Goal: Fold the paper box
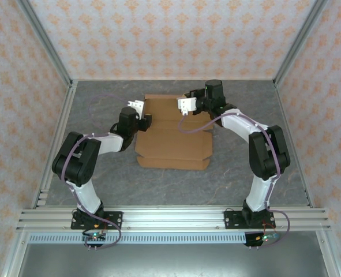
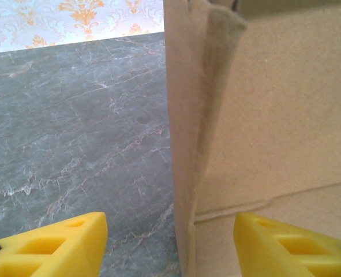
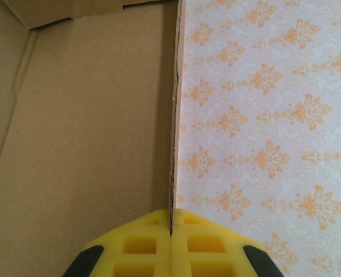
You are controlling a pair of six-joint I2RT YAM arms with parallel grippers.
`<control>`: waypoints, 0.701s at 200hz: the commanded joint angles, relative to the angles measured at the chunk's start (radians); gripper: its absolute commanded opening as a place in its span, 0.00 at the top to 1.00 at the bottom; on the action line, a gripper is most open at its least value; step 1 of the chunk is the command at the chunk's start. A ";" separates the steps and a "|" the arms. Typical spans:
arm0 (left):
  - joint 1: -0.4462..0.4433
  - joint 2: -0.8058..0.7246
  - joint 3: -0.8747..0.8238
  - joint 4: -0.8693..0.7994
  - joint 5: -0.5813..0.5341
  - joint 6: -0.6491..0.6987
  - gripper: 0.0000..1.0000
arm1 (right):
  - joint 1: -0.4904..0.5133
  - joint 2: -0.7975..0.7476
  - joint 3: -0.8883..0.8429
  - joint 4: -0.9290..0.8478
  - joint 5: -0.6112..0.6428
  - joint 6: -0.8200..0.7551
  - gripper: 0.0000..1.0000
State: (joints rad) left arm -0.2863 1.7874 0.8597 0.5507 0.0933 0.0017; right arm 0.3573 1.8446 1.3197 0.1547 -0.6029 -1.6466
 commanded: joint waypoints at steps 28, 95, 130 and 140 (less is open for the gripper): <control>0.001 0.021 0.038 0.039 -0.082 -0.028 0.43 | -0.002 -0.016 -0.004 0.035 -0.036 0.001 1.00; 0.001 0.008 0.042 -0.012 -0.055 -0.062 0.43 | -0.003 -0.005 0.037 -0.058 -0.047 0.021 1.00; 0.013 0.022 0.070 -0.053 -0.028 -0.050 0.44 | -0.001 0.006 0.054 -0.068 -0.043 0.025 1.00; 0.013 0.031 0.086 -0.073 -0.031 -0.049 0.45 | -0.002 0.010 0.057 -0.068 -0.042 0.026 1.00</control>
State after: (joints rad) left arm -0.2852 1.8050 0.8944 0.5312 0.0662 -0.0578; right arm 0.3573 1.8446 1.3338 0.1200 -0.6102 -1.6341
